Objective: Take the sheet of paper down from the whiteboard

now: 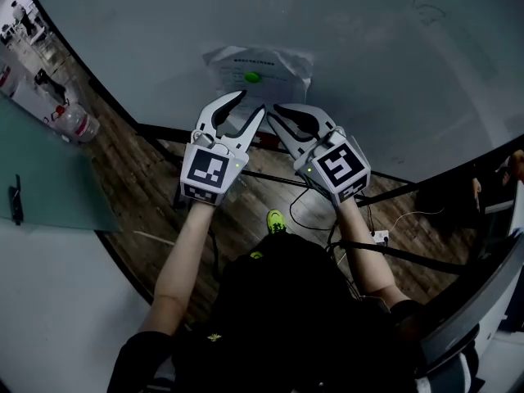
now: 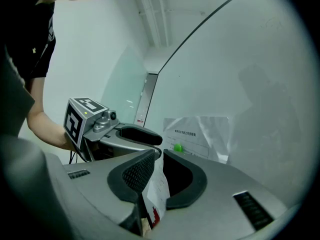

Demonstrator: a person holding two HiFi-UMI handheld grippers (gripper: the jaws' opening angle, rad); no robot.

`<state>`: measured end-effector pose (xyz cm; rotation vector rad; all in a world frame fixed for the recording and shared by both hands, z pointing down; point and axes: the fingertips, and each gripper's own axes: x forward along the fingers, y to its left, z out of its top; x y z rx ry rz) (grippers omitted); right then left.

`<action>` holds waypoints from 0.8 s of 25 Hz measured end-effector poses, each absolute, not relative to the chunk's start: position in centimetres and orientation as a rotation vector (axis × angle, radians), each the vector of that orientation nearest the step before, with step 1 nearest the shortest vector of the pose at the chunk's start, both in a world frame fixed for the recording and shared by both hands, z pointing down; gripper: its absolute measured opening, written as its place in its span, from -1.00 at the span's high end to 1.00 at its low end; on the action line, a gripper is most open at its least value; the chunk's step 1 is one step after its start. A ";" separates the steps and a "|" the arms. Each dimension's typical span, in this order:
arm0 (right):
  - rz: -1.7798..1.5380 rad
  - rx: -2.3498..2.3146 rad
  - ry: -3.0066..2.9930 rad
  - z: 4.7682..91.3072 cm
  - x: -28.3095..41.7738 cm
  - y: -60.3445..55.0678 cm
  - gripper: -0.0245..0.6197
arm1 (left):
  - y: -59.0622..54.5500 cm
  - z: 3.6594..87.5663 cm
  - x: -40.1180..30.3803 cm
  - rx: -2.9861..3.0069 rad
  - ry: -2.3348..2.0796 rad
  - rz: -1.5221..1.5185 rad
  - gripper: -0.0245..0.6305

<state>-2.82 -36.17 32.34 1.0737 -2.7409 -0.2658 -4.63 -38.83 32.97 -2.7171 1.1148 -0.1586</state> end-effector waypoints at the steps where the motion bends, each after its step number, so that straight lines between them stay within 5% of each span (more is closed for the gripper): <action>1: -0.264 1.072 -2.739 32.4 -2.8 -36.4 0.73 | -39.2 33.0 -4.6 -2.716 1.124 -0.161 0.38; 20: -0.282 1.055 -2.708 32.1 -1.4 -38.7 0.64 | -43.4 33.1 -4.1 -2.577 1.261 -0.262 0.20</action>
